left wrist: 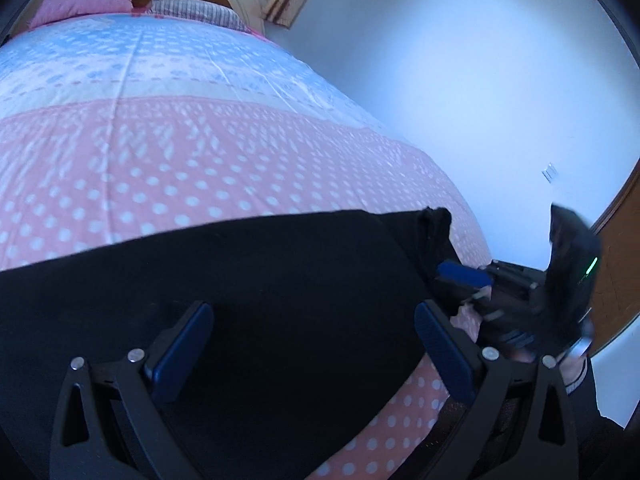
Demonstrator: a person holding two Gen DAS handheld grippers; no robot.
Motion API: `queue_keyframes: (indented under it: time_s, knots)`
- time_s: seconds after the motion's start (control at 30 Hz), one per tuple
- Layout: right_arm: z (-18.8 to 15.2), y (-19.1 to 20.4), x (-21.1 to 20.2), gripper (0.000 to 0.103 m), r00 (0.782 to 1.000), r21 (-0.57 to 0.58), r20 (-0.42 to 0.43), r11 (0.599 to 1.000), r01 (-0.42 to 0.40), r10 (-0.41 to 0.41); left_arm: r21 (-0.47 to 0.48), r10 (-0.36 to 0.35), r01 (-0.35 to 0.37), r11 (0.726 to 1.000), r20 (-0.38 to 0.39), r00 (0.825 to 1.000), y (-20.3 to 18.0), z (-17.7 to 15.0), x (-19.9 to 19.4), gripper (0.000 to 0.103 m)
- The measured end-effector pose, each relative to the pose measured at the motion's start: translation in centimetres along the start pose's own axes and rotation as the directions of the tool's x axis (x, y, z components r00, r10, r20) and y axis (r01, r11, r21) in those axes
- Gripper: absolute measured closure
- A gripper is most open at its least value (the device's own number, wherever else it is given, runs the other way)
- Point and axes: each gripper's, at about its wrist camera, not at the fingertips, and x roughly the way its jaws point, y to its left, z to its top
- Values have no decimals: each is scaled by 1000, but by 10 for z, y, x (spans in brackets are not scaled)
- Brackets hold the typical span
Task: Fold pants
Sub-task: 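Lower the left gripper onto the pants edge and close it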
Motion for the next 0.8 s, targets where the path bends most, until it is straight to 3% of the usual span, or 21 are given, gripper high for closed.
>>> queue_keyframes:
  time_s: [0.1,0.17,0.2,0.3,0.4,0.47,0.67,0.7,0.73,0.8]
  knots:
    - [9,-58,-36,53,986,237,161,968,-82,44,12,-37,37,999,-10,999,-13,3,11,8]
    - [8,-85,-46,51,971,350,235,927,-133,50,16,-67,68,998,-16,998,-26,7,20,9]
    - [4,-101,-49,51,963,427,269,895,-131,12,20,-81,82,996,-20,996,-32,9,24,12]
    - [-7,-128,-48,51,952,572,281,818,-63,-123,62,-110,113,992,-45,993,-62,15,43,13]
    - [-17,-143,-38,51,956,634,257,771,-54,-144,100,-127,134,986,-77,989,-87,20,62,14]
    - [-20,-142,-40,51,950,646,263,762,-46,-166,109,-122,133,985,-102,987,-101,24,81,17]
    - [-22,-130,-47,50,933,599,301,801,-24,-197,124,-34,46,991,-101,994,-123,40,113,17]
    - [-21,-128,-45,50,928,595,307,803,-15,-210,131,-31,44,990,-98,995,-126,40,115,21]
    - [-19,-130,-44,50,923,594,313,805,-7,-223,138,-40,54,989,-102,994,-128,41,116,45]
    - [-20,-129,-46,50,917,593,318,805,7,-242,152,-20,40,988,-131,991,-132,39,122,81]
